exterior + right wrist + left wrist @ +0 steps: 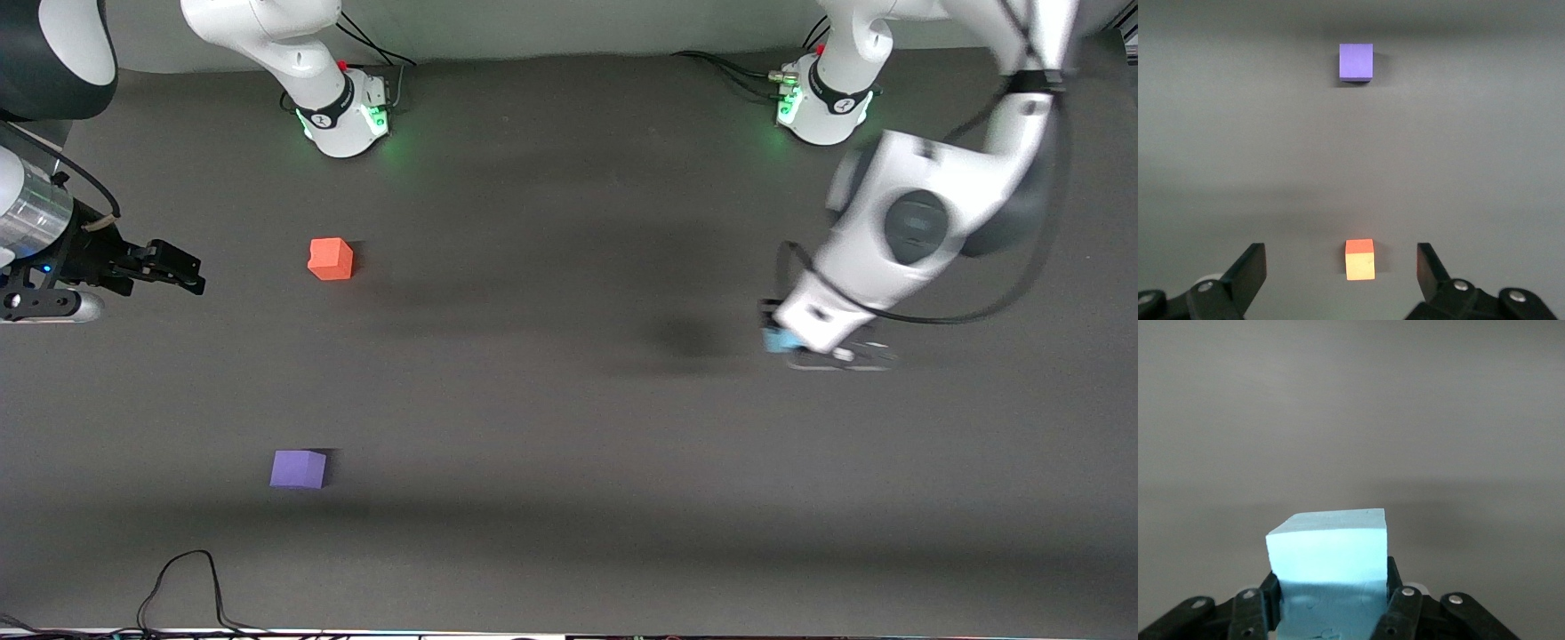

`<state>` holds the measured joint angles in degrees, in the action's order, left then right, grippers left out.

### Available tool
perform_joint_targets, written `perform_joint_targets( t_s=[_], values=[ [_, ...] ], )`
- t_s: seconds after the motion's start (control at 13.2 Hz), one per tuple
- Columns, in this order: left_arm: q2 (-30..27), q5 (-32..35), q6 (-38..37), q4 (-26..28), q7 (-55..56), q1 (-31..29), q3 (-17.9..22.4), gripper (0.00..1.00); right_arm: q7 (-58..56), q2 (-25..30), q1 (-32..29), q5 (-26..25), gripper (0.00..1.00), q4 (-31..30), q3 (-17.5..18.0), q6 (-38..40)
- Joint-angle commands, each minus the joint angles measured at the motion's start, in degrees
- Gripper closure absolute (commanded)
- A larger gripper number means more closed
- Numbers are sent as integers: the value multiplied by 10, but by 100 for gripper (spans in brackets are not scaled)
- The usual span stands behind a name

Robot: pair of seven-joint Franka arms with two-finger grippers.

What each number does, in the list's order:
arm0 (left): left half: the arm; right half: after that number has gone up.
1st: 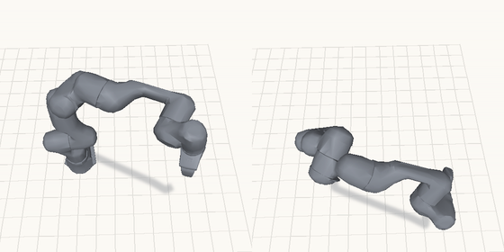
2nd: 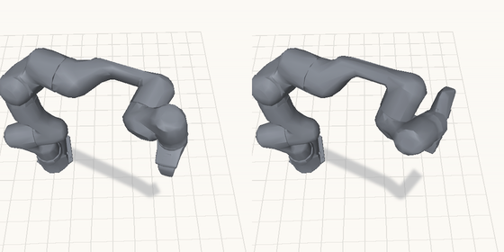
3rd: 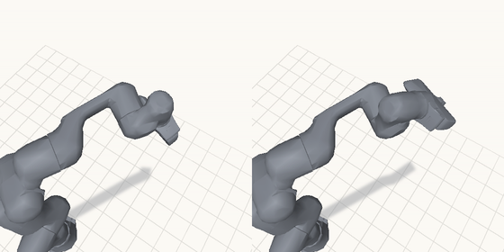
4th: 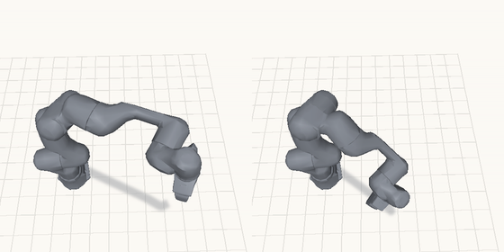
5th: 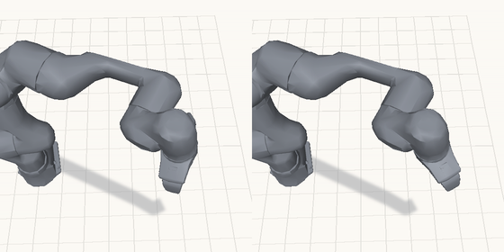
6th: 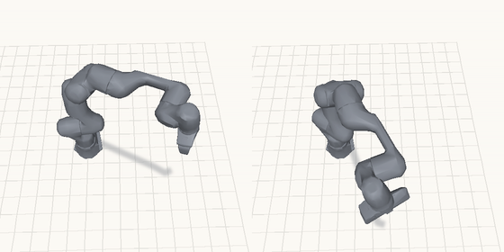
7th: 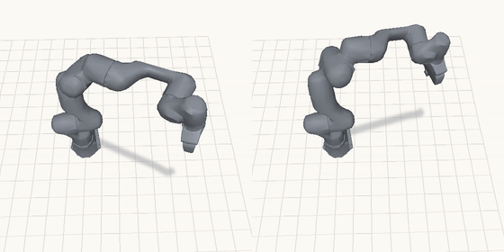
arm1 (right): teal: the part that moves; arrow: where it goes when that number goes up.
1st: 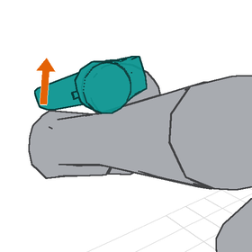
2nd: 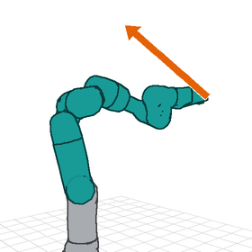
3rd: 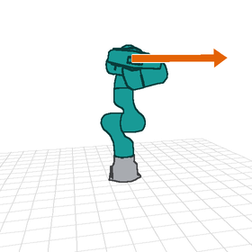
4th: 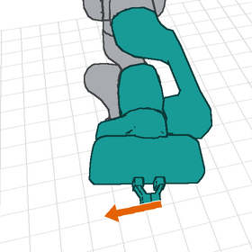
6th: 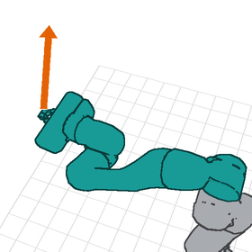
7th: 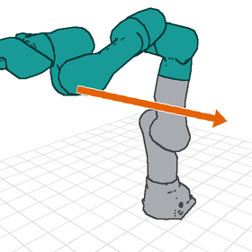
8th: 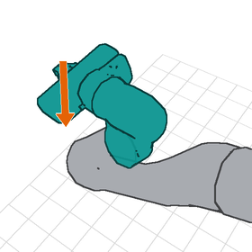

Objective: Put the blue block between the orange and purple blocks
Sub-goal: 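Carry the blue cube with the left gripper to the table middle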

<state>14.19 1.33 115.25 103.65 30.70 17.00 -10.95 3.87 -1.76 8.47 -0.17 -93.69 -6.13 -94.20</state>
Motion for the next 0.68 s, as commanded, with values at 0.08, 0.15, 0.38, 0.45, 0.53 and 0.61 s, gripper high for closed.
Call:
perform_joint_targets(
  t_s=[0.08, 0.15, 0.38, 0.45, 0.53, 0.61],
  values=[
    [165, 37, -13, -175, 193, 165, 5, 55, 3, -6, 0, 10, 0, 11, 0, 3],
    [211, 59, -12, -217, 241, 201, 5, 55, 3, -5, 0, 10, 0, 11, 0, 3],
    [303, 102, 42, -274, 320, 281, 8, 55, 3, -5, -1, 11, 0, 8, -1, 4],
    [318, 111, 65, -275, 332, 296, 8, 55, 3, -5, -1, 11, 0, 8, -1, 4],
    [333, 119, 79, -275, 342, 309, 8, 55, 2, -5, -2, 11, 0, 8, -1, 4],
    [342, 124, 93, -275, 342, 314, 8, 54, 2, -6, -2, 11, 0, 7, -2, 4]
  ],
)
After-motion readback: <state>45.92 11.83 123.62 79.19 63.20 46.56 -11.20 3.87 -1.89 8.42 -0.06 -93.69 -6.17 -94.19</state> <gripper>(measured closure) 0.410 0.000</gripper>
